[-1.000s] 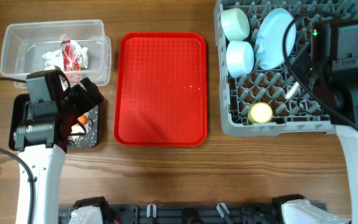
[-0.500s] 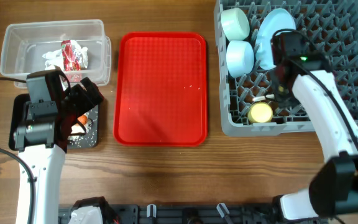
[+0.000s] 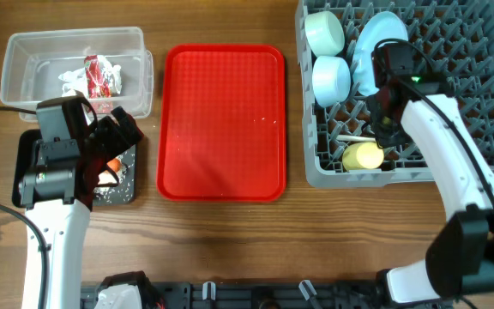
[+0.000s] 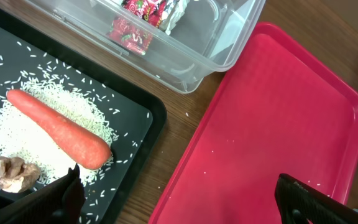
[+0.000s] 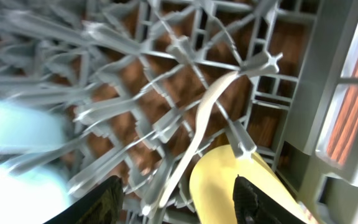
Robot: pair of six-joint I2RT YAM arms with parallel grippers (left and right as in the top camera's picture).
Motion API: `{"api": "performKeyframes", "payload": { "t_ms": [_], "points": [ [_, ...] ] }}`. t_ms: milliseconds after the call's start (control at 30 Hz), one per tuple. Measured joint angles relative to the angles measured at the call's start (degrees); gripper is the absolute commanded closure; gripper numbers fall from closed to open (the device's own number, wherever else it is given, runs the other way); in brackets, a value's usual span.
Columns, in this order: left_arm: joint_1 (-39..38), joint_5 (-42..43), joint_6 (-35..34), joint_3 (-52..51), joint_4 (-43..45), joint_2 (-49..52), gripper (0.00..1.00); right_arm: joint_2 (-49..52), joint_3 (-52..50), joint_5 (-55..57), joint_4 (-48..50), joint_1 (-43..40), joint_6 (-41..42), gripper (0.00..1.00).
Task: Sort waste into correct bins and load items into the dishwasher rack
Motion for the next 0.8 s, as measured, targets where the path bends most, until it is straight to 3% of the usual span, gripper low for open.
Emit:
{"api": "performKeyframes", "payload": {
  "t_ms": [33,267,367,667,800],
  "points": [
    [0.0,0.0,0.0,0.0,0.0,0.0,0.0,-2.1,0.0,0.0,0.0,0.0,-1.4,0.0],
    [0.0,0.0,0.0,0.0,0.0,0.0,0.0,-27.9,0.6,-5.2,-0.4,0.0,-27.8,0.0],
    [0.0,0.0,0.0,0.0,0.0,0.0,0.0,-37.5,0.8,-9.6,-1.1,0.0,-35.4,0.0],
    [0.0,0.0,0.0,0.0,0.0,0.0,0.0,-45.9,0.9,-10.6,-1.5,0.0,-43.1,0.0],
    [0.0,0.0,0.0,0.0,0.0,0.0,0.0,-44.8,0.9,-13.7,1.6,0.0,-57.0,0.0]
  ]
}}
